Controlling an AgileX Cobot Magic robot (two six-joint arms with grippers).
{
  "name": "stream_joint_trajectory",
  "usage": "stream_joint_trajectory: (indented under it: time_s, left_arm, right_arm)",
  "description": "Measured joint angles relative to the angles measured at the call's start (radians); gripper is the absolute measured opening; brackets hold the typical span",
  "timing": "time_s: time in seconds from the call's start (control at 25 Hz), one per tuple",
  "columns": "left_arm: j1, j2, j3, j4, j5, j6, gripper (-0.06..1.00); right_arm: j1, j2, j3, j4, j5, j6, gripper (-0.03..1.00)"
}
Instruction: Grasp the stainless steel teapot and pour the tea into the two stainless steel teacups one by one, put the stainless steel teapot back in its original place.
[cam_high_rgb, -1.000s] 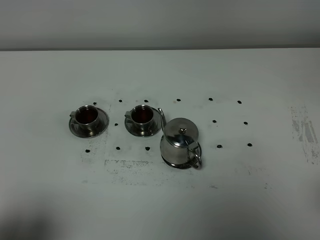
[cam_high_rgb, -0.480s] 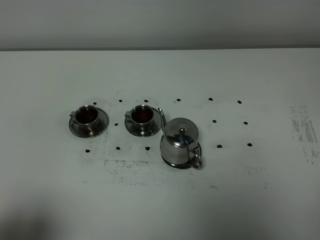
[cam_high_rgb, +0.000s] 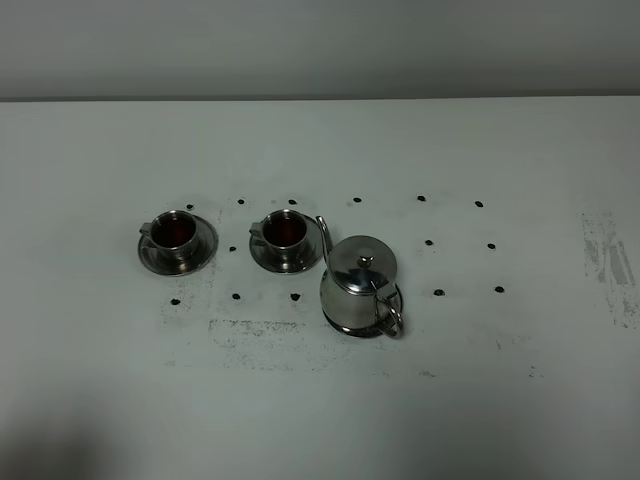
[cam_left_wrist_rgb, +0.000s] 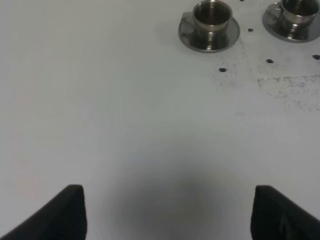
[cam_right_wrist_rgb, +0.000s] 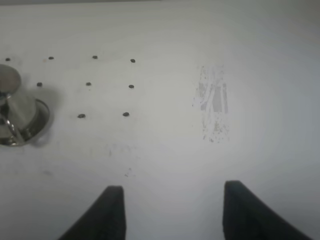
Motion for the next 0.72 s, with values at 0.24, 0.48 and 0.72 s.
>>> stream_joint_trajectory:
  time_s: [0.24, 0.48, 0.72]
  left_arm:
    - [0.000, 0.000, 0.000, 0.000, 0.000, 0.000, 0.66]
    - [0.000, 0.000, 0.000, 0.000, 0.000, 0.000, 0.66]
    - [0.000, 0.000, 0.000, 0.000, 0.000, 0.000, 0.66]
  right_arm:
    - [0.000, 0.000, 0.000, 0.005, 0.000, -0.002, 0.43]
    - [0.000, 0.000, 0.000, 0.006, 0.000, -0.002, 0.43]
    - [0.000, 0.000, 0.000, 0.009, 0.000, -0.005, 0.43]
